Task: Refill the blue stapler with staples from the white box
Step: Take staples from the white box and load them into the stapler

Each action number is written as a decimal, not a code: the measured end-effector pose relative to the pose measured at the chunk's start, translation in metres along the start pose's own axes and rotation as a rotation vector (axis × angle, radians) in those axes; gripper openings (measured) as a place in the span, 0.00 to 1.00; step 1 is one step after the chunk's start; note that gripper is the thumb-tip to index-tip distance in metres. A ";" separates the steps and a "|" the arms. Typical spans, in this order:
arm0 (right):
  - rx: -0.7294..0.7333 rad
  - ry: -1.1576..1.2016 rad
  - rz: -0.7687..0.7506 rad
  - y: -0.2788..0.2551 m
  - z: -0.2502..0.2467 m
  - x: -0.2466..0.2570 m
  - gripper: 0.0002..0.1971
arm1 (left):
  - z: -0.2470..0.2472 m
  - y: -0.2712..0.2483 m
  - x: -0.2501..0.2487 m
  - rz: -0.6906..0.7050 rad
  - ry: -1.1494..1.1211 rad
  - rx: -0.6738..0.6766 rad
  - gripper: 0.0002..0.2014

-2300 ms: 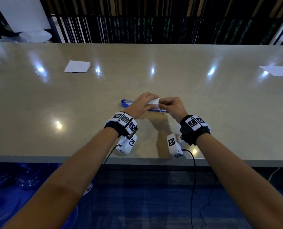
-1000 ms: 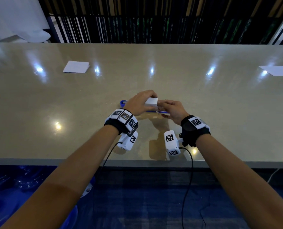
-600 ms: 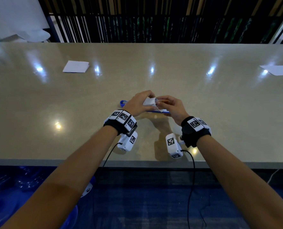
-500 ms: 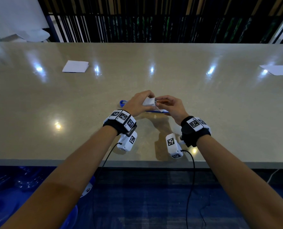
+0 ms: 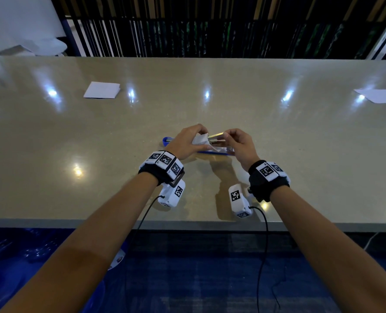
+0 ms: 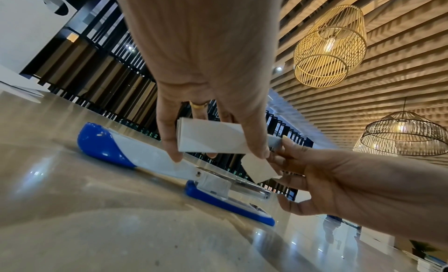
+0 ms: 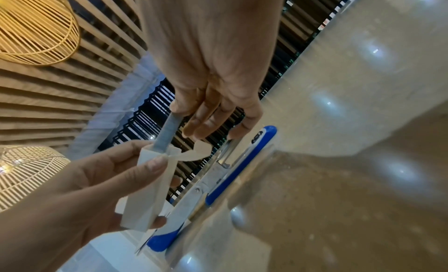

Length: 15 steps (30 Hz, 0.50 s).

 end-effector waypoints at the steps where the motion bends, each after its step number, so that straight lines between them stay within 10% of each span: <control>1: 0.002 0.031 0.007 0.000 0.000 0.001 0.08 | 0.001 0.000 0.000 0.001 -0.003 0.002 0.20; 15: -0.065 0.204 0.114 0.008 -0.012 -0.014 0.10 | 0.023 -0.008 0.008 -0.152 0.017 0.205 0.20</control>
Point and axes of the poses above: each hand's wrist, its own y-axis towards the middle knuckle, its own z-axis out of the palm, x = y × z, the point moved 7 cm from there along y, towards the middle knuckle, and after that the axes turned 15 degrees about -y, right-handed, at the moved point
